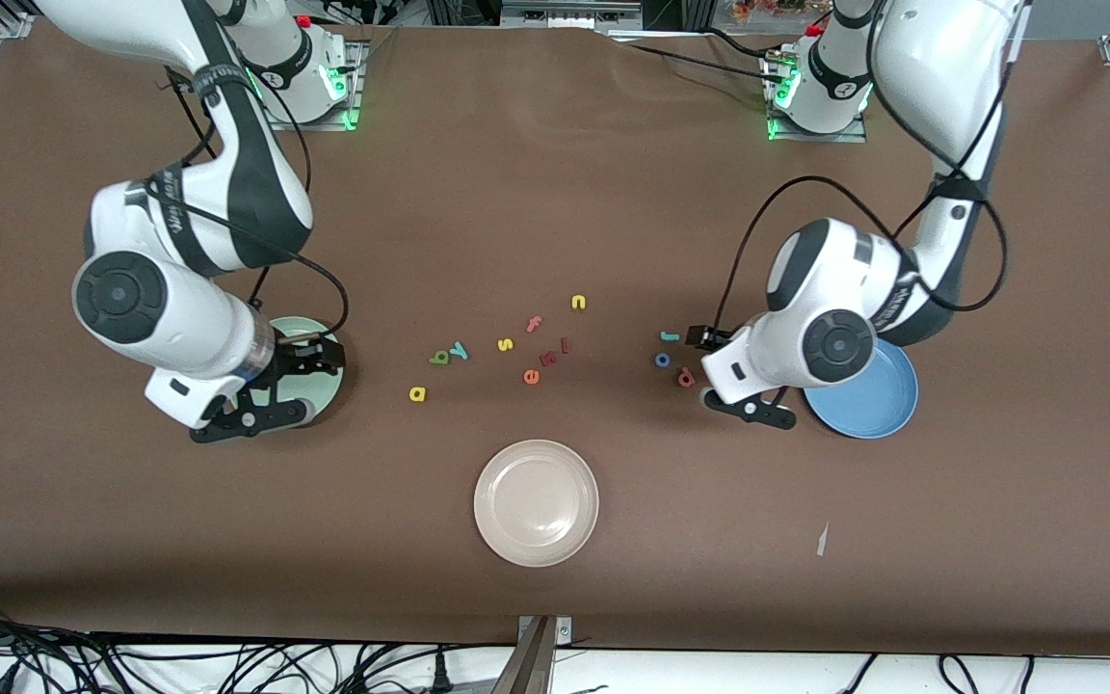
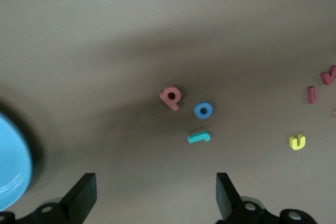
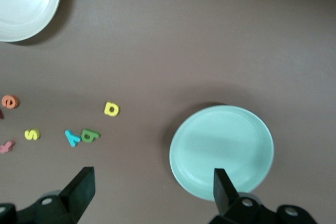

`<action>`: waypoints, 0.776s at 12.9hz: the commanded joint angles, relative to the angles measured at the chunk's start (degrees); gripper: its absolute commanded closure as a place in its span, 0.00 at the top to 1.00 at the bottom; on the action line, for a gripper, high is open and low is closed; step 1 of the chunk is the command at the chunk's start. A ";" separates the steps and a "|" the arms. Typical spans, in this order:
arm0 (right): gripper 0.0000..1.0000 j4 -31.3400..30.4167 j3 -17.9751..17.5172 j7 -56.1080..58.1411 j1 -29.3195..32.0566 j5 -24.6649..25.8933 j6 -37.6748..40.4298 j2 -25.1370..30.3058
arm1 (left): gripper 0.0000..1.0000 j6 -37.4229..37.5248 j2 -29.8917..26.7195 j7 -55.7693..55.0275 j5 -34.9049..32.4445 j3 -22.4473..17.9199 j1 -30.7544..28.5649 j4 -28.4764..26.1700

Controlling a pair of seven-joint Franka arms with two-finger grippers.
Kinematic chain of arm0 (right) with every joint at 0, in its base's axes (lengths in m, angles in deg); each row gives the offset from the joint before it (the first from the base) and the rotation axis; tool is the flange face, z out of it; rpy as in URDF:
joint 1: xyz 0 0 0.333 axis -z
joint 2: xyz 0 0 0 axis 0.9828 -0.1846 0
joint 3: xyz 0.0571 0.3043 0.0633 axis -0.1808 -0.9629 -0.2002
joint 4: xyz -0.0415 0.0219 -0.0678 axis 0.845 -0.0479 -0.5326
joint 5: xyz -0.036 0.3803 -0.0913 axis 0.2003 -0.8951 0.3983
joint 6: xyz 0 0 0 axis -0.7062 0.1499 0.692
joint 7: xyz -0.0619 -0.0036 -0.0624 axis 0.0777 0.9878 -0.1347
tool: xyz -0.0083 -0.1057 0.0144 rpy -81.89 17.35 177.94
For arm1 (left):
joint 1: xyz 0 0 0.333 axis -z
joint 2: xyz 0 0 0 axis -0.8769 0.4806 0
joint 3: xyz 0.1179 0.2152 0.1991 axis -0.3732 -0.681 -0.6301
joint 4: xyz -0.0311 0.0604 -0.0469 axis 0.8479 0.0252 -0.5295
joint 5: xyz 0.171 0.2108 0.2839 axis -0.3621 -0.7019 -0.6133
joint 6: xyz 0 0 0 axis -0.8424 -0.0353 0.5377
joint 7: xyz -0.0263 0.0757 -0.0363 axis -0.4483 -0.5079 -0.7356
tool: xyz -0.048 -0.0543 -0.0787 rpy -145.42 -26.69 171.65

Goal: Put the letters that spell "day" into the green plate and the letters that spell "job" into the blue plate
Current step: 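Move the right gripper to the yellow d while the left gripper reaches the cyan j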

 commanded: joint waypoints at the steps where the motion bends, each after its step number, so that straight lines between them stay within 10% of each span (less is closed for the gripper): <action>1: 0.99 -3.96 4.10 -0.85 -4.36 -0.58 -5.69 0.27 | 1.00 -0.43 3.67 -4.16 0.72 -0.59 3.55 1.65; 10: 0.99 -20.57 4.55 -14.74 -9.11 -7.51 -27.92 0.63 | 0.99 -7.20 6.68 -9.72 -0.44 -0.67 5.95 -3.17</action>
